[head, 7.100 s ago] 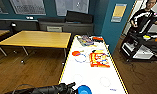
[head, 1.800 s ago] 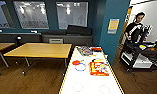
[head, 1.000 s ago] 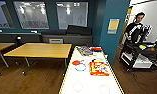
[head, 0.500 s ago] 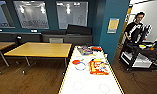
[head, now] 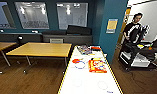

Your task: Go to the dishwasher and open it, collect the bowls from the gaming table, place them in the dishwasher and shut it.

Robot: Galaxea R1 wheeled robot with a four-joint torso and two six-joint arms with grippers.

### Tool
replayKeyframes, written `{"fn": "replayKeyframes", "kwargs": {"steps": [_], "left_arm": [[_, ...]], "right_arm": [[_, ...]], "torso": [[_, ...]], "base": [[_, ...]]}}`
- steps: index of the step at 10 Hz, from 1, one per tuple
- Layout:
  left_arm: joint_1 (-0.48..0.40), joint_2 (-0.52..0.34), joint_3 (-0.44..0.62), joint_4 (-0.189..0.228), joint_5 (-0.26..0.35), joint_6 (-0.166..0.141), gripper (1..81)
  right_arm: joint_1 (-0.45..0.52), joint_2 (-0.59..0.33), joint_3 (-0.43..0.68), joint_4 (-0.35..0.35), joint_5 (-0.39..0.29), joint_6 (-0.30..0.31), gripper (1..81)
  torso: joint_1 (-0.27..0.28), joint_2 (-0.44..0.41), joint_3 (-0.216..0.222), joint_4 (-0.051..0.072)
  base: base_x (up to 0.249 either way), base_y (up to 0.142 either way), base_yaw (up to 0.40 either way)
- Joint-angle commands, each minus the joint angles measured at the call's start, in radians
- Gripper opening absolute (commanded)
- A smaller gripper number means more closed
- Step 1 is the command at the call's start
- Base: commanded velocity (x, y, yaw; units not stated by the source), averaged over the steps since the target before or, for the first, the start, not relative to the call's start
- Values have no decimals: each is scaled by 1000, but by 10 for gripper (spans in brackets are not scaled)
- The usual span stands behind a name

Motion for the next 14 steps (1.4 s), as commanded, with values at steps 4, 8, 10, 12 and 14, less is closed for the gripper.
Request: {"fn": "replayKeyframes", "kwargs": {"steps": [4,8,10,12,14], "left_arm": [[-29,-48,98,10,45,-2,10],[-28,-174,242,-4,35,-14,10],[-28,-183,242,-6,0,-14,10],[-26,-187,242,-6,0,-16,10],[-26,-192,237,-12,0,-14,10]], "right_arm": [[26,-88,118,-28,-45,-3,10],[21,-117,150,-37,-39,-3,10],[21,-113,148,-39,-39,-3,10],[21,-113,145,-37,-37,-3,10],[21,-117,141,-37,-37,-3,10]], "torso": [[0,0,0,0],[0,0,1,0],[0,0,1,0],[0,-1,1,0],[0,-1,1,0]], "base": [[-95,0,0],[-85,0,0],[-81,0,0],[-81,0,0],[-91,0,0]]}}
